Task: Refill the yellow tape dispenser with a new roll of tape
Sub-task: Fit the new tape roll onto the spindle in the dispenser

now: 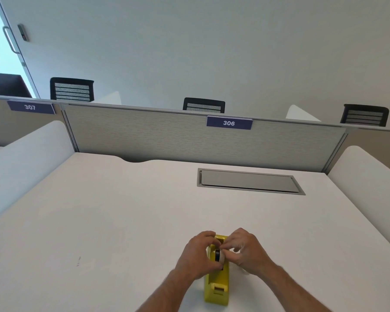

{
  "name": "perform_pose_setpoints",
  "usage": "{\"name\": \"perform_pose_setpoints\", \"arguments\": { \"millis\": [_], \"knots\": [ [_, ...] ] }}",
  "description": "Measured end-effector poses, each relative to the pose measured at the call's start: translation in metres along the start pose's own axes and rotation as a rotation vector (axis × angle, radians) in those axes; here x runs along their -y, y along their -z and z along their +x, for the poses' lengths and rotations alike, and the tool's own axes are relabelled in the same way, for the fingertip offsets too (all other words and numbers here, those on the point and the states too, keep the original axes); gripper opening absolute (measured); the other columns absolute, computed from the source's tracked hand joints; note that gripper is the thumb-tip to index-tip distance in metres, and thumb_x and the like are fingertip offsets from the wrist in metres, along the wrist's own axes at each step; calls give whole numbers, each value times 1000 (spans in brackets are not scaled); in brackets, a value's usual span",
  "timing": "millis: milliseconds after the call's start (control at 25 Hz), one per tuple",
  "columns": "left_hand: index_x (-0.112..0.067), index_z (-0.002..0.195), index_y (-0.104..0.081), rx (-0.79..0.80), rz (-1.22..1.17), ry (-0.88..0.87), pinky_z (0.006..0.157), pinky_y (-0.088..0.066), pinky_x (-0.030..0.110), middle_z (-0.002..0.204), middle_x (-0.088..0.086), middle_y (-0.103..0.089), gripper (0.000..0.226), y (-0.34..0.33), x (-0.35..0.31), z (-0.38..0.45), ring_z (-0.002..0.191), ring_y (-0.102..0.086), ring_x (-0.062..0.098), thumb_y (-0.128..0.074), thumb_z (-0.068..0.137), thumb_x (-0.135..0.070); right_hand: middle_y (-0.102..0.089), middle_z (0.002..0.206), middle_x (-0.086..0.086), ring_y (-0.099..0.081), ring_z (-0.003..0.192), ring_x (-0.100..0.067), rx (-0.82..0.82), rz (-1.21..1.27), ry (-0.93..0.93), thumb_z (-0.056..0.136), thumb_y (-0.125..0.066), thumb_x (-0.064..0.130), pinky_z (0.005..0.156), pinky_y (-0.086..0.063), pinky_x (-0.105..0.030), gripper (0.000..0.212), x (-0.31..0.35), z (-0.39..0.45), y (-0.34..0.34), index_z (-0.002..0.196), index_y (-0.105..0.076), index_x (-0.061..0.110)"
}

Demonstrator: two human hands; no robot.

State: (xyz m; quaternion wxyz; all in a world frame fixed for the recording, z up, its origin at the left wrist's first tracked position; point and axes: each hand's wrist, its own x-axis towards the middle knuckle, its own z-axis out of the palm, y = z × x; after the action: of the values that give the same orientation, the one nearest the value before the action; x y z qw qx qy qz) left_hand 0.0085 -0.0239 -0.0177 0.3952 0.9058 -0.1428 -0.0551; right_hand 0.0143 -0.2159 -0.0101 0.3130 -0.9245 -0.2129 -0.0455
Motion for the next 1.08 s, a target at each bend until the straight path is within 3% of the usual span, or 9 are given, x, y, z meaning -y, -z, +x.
{"name": "perform_pose_setpoints", "arguments": {
  "millis": [240,480,760,920,1080],
  "knots": [
    [-32,117,-69,8,-10,-10,105,-51,32,146,-14,-49,53,-1,2,0,127,-50,7,-84,67,-41,-72,85,24,-54,97,-4,33,25,-33,76,-73,38,64,-56,-25,15,0,1,2,90,-77,36],
    [-32,115,-70,12,-30,-16,102,-52,31,144,-14,-51,54,0,4,2,122,-53,6,-85,65,-41,-66,90,24,-51,100,-3,59,-10,-50,64,-76,42,66,-56,-24,30,0,-1,1,92,-71,34],
    [-33,117,-69,18,-17,-2,103,-52,33,145,-15,-49,54,-3,4,3,124,-52,7,-84,66,-44,-73,83,22,-56,92,-4,20,0,-3,77,-73,34,67,-53,-25,14,-1,1,2,90,-79,34],
    [-33,118,-69,19,-1,-2,104,-51,34,147,-15,-49,56,-3,5,3,126,-51,8,-86,66,-43,-71,88,25,-55,95,-4,52,-35,7,77,-71,44,67,-55,-25,20,0,1,2,94,-77,37],
    [-34,119,-69,15,0,8,104,-52,34,147,-15,-49,56,-3,4,3,126,-51,8,-86,66,-44,-74,87,20,-56,92,-4,27,-20,14,79,-70,38,68,-54,-25,18,-1,1,2,94,-78,35]
  ]
}}
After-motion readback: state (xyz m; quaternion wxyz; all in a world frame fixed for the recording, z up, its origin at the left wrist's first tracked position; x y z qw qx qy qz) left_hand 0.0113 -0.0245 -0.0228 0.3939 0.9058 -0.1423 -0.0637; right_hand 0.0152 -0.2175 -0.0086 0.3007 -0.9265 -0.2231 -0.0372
